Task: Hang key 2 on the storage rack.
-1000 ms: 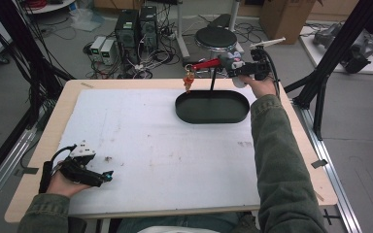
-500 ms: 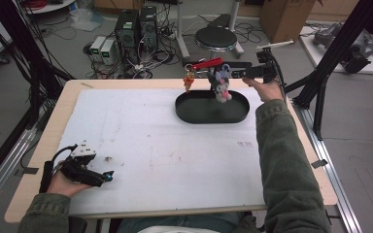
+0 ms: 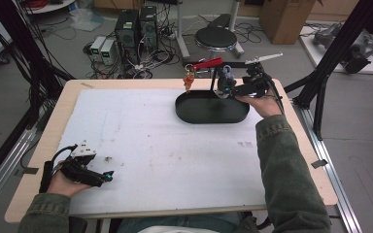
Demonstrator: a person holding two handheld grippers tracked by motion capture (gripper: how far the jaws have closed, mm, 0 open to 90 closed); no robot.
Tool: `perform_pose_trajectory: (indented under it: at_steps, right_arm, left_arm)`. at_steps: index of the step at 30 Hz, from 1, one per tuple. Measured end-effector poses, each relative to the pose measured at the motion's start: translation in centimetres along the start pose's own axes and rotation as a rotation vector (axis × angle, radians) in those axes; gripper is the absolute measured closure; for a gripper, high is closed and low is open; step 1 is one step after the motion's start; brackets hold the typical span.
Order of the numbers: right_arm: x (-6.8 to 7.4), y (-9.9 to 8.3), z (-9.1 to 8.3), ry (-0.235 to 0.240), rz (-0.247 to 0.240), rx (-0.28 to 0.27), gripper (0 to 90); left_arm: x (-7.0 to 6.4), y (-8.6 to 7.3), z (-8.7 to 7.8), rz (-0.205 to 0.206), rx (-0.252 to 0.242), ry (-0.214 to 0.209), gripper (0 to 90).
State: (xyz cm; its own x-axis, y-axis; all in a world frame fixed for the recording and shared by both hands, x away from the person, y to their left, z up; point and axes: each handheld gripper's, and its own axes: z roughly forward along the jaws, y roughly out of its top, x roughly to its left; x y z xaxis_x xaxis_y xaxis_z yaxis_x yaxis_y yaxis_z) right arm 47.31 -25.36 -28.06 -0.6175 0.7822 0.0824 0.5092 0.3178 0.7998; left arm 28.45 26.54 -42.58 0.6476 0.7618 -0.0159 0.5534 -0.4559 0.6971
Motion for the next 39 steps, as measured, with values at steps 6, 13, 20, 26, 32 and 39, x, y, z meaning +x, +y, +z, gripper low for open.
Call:
perform_pose_trajectory:
  at_steps: [6, 13, 20, 26, 32, 39]
  right_arm:
    - [0.4, -1.6, -0.1, 0.018, 0.007, -0.038, 0.5]
    - [0.2, -4.3, 0.2, 0.013, 0.053, -0.052, 0.5]
    - [0.4, -6.0, 0.3, 0.025, 0.055, -0.051, 0.5]
    - [1.0, -7.3, 0.1, 0.031, 0.035, -0.040, 0.5]
    - [1.4, -8.0, -0.5, 0.038, 0.029, -0.065, 0.5]
    - [1.3, -9.9, -0.9, -0.002, 0.020, -0.067, 0.5]
  left_arm:
    - [0.0, 0.0, -0.2, 0.000, -0.010, 0.003, 2.3]
    - [-0.1, 0.0, -0.2, 0.002, -0.008, 0.008, 2.3]
    - [0.0, 0.0, -0.1, 0.001, -0.016, 0.010, 2.3]
    - [0.0, 0.0, 0.0, 0.012, -0.017, 0.009, 2.3]
    - [0.0, 0.0, -0.1, 0.012, -0.024, 0.011, 2.3]
    - [-0.1, -0.1, 0.0, 0.015, -0.018, 0.014, 2.3]
